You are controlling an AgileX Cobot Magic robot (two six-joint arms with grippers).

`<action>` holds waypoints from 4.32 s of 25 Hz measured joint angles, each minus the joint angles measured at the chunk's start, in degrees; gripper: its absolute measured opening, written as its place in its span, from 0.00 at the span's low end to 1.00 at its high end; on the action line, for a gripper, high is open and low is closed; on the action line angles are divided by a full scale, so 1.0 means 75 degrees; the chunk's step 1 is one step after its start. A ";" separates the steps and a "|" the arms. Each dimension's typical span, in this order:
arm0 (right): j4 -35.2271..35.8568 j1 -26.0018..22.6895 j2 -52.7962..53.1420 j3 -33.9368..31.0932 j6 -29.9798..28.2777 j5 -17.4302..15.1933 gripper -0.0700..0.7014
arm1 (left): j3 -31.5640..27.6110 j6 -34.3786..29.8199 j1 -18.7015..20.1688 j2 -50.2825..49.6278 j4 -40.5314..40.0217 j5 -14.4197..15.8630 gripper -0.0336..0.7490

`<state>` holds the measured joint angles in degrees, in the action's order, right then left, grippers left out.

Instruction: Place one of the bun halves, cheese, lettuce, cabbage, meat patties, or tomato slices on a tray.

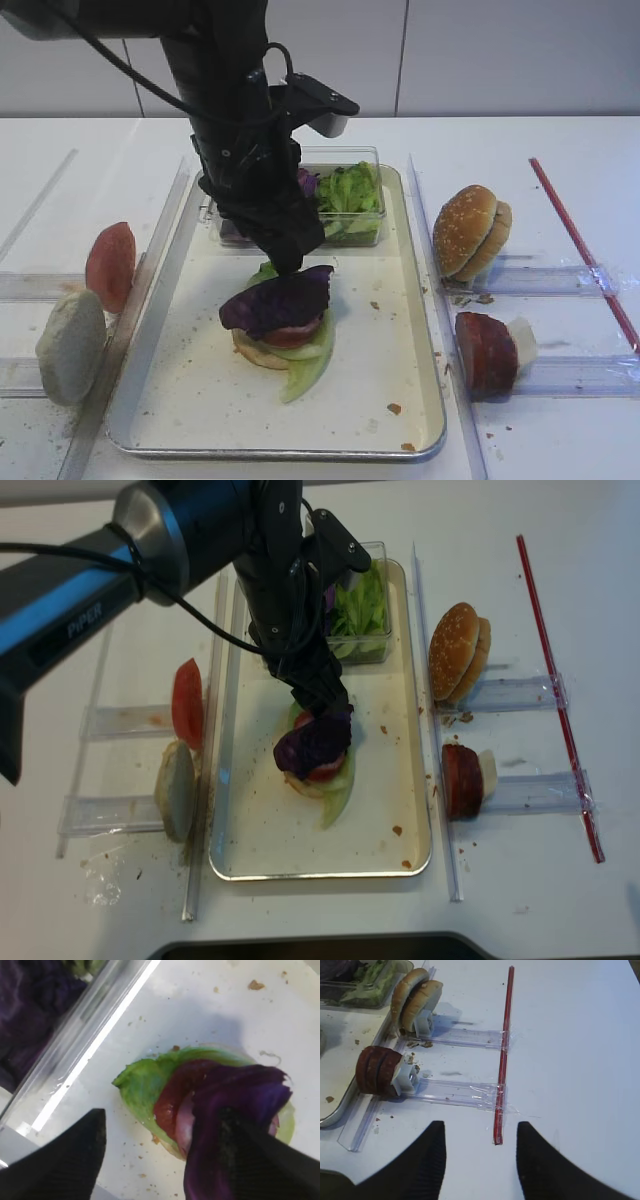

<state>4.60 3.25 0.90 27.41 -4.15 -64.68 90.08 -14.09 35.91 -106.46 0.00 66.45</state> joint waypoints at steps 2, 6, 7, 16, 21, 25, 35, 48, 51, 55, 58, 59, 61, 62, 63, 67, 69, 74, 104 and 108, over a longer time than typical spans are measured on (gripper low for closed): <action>0.0000 0.0000 0.0000 0.0000 0.0000 0.0000 0.54 | 0.0000 0.0000 0.0000 0.0000 0.0055 0.0015 0.60; 0.0000 0.0000 0.0000 0.0000 0.0000 0.0000 0.54 | 0.0061 0.0552 -0.0038 -0.0005 0.0059 0.0094 0.60; 0.0000 0.0000 0.0000 0.0000 0.0000 0.0000 0.54 | 0.0096 0.0771 -0.0074 -0.0005 0.0059 0.0094 0.60; 0.0000 0.0000 0.0000 0.0000 0.0000 0.0000 0.54 | 0.0159 0.2466 -0.0178 -0.0005 0.0059 0.0465 0.60; 0.0000 0.0000 0.0000 0.0000 0.0000 0.0000 0.54 | 0.0159 0.2763 -0.0189 0.0119 0.0059 0.0478 0.60; 0.0000 0.0000 0.0000 0.0000 0.0000 0.0000 0.54 | 0.0159 0.2863 -0.0189 0.0361 0.0104 0.0504 0.60; 0.0000 0.0000 0.0000 0.0000 0.0000 0.0000 0.54 | 0.0159 0.2893 -0.0175 0.0361 0.0262 0.0513 0.60; 0.0000 0.0000 0.0000 0.0000 0.0000 0.0000 0.54 | -0.0384 0.2830 -0.0175 0.0361 0.0456 0.0513 0.60; 0.0000 0.0000 0.0000 0.0000 0.0000 0.0000 0.54 | -0.0557 0.2830 -0.0175 0.0361 0.0468 0.0513 0.60; 0.0000 0.0000 0.0000 0.0000 0.0000 0.0000 0.54 | -0.0753 0.2825 -0.0175 0.0361 0.0468 0.0499 0.60; 0.0000 0.0000 0.0000 0.0000 0.0000 0.0000 0.54 | -0.0790 0.2806 -0.0175 0.0361 0.0474 0.0483 0.60; 0.0000 0.0000 0.0000 0.0000 0.0000 0.0000 0.54 | -0.0790 0.2806 -0.0175 0.0361 0.0474 0.0444 0.60; 0.0000 0.0000 0.0000 0.0000 0.0000 0.0000 0.54 | -0.0790 0.2806 -0.0175 0.0361 0.0474 0.0369 0.60; 0.0000 0.0000 0.0000 0.0000 0.0014 0.0000 0.54 | -0.0790 0.2806 -0.0175 0.0361 0.0474 0.0331 0.60; 0.0000 0.0000 0.0000 0.0000 0.0014 0.0000 0.54 | -0.0790 0.2794 -0.0175 0.0361 0.0474 0.0318 0.60; 0.0000 0.0000 0.0000 0.0000 0.0029 0.0000 0.54 | -0.0790 0.2776 -0.0175 0.0361 0.0474 0.0312 0.60; 0.0000 0.0000 0.0000 0.0000 0.0029 0.0000 0.54 | -0.0790 0.2776 -0.0175 0.0361 0.0474 0.0312 0.60; 0.0000 0.0000 0.0000 0.0000 0.0029 0.0000 0.54 | -0.0790 0.2539 -0.0175 0.0375 0.0474 0.0312 0.60; 0.0000 0.0000 0.0000 0.0000 0.0043 0.0015 0.54 | -0.0790 0.1338 -0.2574 0.1676 0.0088 0.0527 0.60; 0.0000 0.0000 0.0000 0.0000 0.0043 0.0015 0.54 | -0.0822 0.1262 -0.3191 0.1899 0.0088 0.0532 0.60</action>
<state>4.60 3.25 0.90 27.41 -3.83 -64.57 83.92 -4.63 11.97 -92.21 0.66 70.44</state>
